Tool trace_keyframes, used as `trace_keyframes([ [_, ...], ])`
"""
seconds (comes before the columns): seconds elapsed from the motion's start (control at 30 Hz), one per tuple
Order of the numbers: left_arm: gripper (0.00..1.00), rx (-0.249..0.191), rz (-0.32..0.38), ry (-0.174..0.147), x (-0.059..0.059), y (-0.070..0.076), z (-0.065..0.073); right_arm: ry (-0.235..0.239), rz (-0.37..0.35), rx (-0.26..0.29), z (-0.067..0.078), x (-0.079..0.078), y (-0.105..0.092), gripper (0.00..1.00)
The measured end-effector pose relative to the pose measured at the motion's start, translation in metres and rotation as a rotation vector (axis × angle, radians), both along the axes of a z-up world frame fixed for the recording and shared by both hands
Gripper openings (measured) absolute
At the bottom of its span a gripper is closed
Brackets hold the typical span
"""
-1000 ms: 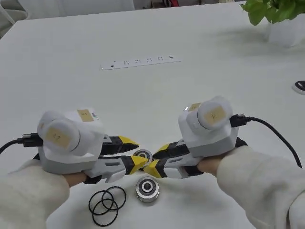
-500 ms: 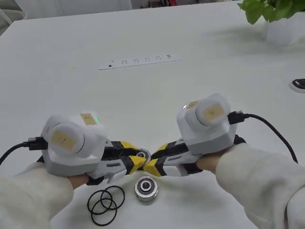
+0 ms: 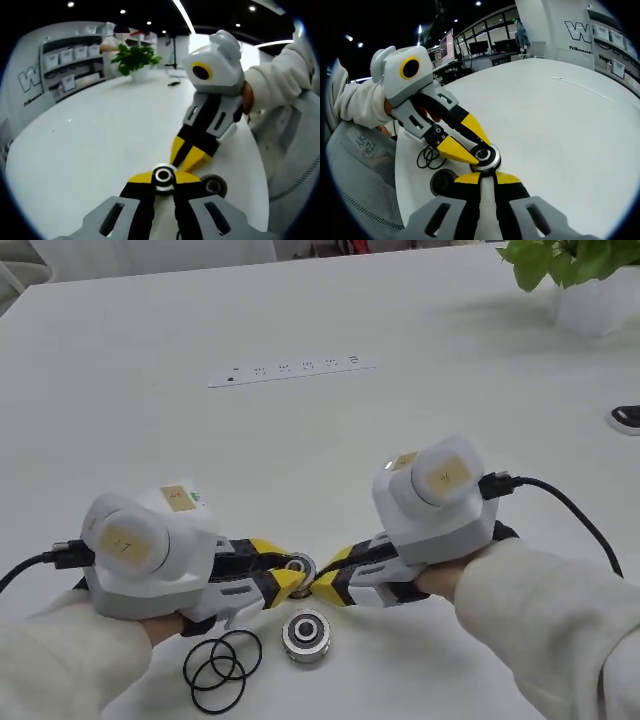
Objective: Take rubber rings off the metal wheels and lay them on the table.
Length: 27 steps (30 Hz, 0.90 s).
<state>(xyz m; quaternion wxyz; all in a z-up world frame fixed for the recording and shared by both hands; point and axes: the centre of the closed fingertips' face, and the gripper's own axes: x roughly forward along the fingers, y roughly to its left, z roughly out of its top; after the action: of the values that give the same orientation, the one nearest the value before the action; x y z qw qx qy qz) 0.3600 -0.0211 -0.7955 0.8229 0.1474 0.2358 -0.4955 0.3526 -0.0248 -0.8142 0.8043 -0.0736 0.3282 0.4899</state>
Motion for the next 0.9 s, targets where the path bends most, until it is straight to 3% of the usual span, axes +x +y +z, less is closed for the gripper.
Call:
trace_keyframes([
  [0.1,0.14,-0.002,0.003,0.001,0.000,0.001,0.000,0.014,-0.029,0.004,0.000,0.001,-0.003,0.00],
  [0.27,0.14,-0.012,0.008,0.001,-0.001,0.001,0.000,0.053,-0.082,0.031,0.000,0.003,-0.005,0.00],
  [0.43,0.14,-0.016,0.006,0.000,-0.001,0.001,0.000,0.138,-0.171,0.079,-0.001,0.008,-0.011,0.00],
  [0.9,0.13,-0.002,0.007,-0.007,0.000,0.001,0.000,0.167,-0.215,0.148,0.014,0.015,-0.010,0.00],
])
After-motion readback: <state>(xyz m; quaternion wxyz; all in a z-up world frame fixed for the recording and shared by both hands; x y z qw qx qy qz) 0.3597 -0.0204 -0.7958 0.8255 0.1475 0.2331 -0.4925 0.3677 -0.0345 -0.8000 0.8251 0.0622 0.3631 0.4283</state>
